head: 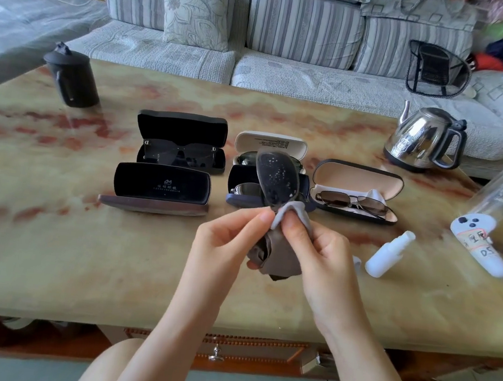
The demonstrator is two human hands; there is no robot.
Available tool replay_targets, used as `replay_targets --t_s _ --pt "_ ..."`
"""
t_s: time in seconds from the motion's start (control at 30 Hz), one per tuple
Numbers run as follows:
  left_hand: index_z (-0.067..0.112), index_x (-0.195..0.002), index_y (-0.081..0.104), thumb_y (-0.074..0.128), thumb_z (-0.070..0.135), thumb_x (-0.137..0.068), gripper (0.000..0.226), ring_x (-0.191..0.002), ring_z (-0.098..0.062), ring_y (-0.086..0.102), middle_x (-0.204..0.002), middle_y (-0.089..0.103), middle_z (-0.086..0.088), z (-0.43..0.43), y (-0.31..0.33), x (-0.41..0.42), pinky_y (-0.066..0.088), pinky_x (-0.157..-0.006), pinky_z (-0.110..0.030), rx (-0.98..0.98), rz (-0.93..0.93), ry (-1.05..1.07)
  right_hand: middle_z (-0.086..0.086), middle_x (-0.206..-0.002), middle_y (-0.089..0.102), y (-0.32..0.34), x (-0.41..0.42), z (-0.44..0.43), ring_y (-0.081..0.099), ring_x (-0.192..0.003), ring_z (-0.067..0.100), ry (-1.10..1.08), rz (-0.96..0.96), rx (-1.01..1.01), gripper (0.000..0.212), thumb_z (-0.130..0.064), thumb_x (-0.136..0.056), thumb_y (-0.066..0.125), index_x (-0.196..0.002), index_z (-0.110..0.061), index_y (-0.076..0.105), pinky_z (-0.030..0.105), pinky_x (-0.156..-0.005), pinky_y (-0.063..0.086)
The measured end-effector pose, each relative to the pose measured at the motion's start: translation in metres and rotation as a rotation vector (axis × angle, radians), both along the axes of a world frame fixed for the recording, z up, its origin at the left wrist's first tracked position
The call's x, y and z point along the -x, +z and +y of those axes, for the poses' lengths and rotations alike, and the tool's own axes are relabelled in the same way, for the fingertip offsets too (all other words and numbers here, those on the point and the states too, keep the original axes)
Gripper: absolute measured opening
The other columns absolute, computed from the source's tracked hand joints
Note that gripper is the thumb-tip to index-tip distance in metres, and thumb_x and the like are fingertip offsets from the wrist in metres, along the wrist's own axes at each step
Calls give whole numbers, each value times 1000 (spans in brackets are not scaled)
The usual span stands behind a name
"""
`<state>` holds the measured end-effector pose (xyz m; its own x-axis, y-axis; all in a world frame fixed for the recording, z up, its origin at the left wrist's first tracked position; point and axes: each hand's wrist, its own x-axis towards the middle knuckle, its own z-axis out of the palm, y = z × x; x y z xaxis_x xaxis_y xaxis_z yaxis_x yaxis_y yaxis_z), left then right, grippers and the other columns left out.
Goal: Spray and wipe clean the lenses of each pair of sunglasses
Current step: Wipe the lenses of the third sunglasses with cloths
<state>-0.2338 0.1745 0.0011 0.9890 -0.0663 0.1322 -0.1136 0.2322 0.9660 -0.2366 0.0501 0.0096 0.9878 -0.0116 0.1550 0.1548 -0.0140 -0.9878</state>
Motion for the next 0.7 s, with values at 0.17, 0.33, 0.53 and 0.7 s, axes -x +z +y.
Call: replay_targets --t_s 0.17,0.33,0.53,0.7 --pt "11 -97 76 65 34 -75 34 -81 -13 66 -93 75 -9 5 -1 -3 50 -66 -25 65 76 28 1 -94 76 -6 -2 -3 69 -92 14 127 12 17 25 -31 -91 56 -96 -17 76 24 -83 52" --pt "9 -90 78 65 31 -76 29 -85 -14 66 -89 76 -8 4 0 -5 50 -72 -25 83 60 31 10 -89 76 1 1 -1 70 -83 17 164 84 -85 23 -21 -75 70 -95 -10 75 24 -75 55" --pt "-10 -74 61 58 38 -87 51 -56 -13 46 -59 51 -12 1 0 -1 40 -60 -23 51 13 15 18 -73 73 3 3 1 66 -59 23 36 103 -162 22 -26 -72 74 -83 -7 76 25 -50 51" --pt "4 -79 72 63 34 -88 33 -61 -9 48 -66 59 -7 -3 1 2 41 -56 -17 45 -18 -20 15 -73 73 1 1 1 69 -68 29 -49 63 -120 24 -36 -75 68 -76 -14 77 36 -62 56"
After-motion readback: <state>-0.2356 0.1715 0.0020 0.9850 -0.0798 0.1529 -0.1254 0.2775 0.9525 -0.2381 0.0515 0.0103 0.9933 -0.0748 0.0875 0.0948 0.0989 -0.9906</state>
